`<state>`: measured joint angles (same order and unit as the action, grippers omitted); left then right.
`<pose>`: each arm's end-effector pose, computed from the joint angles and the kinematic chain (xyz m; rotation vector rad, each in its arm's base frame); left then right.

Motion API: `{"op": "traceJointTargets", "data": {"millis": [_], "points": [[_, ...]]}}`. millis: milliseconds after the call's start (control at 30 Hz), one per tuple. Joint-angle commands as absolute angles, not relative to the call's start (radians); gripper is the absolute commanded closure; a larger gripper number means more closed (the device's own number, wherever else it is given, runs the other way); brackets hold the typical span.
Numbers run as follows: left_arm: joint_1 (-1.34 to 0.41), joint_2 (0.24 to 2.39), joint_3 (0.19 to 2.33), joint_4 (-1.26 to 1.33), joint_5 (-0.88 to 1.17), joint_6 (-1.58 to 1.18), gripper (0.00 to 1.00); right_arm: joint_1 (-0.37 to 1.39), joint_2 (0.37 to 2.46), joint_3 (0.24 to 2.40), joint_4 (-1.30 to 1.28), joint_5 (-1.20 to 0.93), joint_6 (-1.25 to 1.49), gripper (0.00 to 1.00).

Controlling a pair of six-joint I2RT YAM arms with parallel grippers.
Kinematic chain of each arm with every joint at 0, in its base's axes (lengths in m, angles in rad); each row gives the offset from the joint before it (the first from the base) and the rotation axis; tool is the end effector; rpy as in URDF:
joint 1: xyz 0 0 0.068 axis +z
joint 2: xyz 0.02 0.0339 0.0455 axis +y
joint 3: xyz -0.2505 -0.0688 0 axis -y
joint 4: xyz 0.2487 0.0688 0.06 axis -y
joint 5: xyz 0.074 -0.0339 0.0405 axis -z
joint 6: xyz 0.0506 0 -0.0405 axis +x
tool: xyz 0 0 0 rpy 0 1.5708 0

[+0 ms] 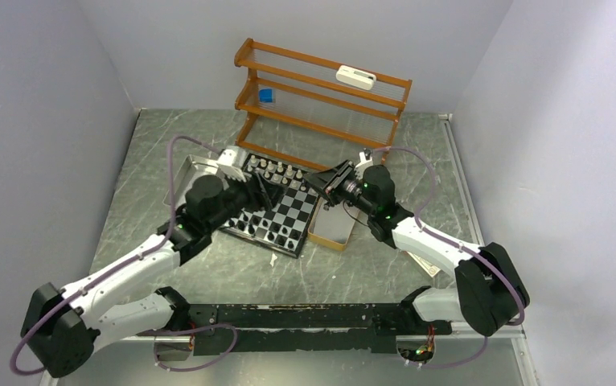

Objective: Set up the chess pieces on the board
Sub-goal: Place the chess piece on the chessboard.

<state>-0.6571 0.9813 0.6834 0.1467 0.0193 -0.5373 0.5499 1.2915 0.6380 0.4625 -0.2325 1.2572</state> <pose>0.2047 -0.1591 0.2873 0.1231 1.8028 -0.8874 0.2547 0.1698 0.2273 0.5151 1.9553 1.4500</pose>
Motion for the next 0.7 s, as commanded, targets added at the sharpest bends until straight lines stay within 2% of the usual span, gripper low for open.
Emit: {"op": "traceJointTargets", "data": {"millis": [0,233,667], "points": [[-0.765,1.038,0.631,0.473,-0.086,-0.525,0.32,0.55,1.29,0.641,0.64,-0.223,1.422,0.8],[-0.816,1.148,0.644,0.638,-0.089,-0.522,0.36,0.551,1.255,0.626,0.64,-0.197,1.457,0.8],[-0.835,1.231,0.679,0.705,-0.109,-0.527,0.45,0.551,1.233,0.565,0.715,-0.189,1.51,0.8]]}}
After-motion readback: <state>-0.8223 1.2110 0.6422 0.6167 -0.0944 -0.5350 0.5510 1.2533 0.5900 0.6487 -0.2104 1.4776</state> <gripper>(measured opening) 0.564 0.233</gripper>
